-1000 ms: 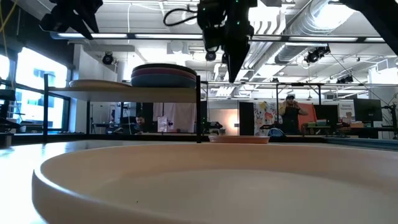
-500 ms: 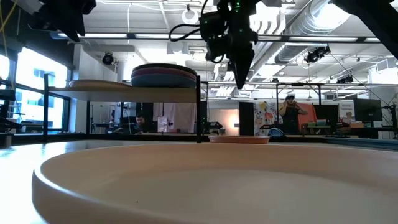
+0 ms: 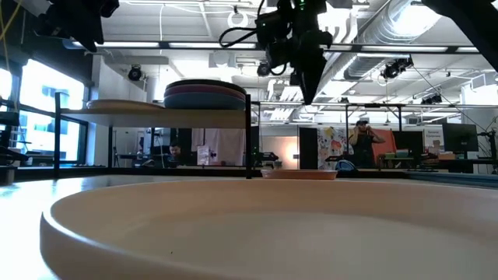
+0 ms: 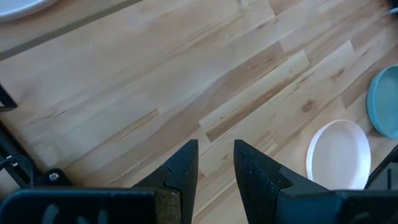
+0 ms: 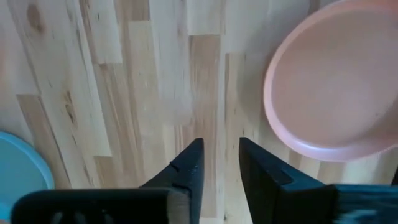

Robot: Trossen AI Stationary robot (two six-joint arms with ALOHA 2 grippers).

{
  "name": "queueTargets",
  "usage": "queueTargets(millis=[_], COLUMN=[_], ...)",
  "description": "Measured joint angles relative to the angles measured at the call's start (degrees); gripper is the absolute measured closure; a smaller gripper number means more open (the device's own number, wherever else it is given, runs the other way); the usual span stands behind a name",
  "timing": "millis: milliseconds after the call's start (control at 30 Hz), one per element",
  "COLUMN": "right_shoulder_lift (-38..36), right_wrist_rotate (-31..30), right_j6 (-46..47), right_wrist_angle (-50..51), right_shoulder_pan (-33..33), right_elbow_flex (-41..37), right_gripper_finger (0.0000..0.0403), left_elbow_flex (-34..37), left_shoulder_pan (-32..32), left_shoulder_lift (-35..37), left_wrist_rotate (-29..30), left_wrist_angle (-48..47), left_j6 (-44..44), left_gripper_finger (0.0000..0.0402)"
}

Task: Place and stack plates onto a shelf
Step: Stack the brown plate on top of the white plate on the shelf

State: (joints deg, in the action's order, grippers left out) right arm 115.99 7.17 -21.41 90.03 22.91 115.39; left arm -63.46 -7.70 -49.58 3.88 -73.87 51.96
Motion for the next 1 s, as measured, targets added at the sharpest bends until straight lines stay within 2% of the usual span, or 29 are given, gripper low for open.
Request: queueTargets(millis=[300, 667, 833, 1000], right_shoulder_lift=[-3.79, -10.58, -18.94, -28.69], right_wrist_rotate=[4.87, 4.95, 5.21, 7.41], right_j6=[1.75, 2.93, 3.34, 3.92], right_wrist_angle=[0.01, -0.29, -3.2, -16.86], right_shoulder_pan=[1.94, 3.99, 5.35, 5.73], right_elbow_flex=[0.0, -1.19, -15.22, -29.86], right_gripper_finger=[0.0356, 0.0333, 0.0319, 0.0318], left_elbow_flex=[0.0, 0.0, 0.0, 0.0], left_shoulder_pan=[-0.04, -0.07, -0.07, -0.09], left_shoulder_lift=[0.0, 0.0, 0.0, 0.0], left_wrist_rotate=[2.91, 3.62, 5.94, 6.9], left_wrist_angle=[0.0, 0.06, 0.09, 0.16], left_j6=[0.05, 0.62, 1.95, 3.04], left_gripper_finger=[0.0309, 0.0309, 0.0309, 0.0309])
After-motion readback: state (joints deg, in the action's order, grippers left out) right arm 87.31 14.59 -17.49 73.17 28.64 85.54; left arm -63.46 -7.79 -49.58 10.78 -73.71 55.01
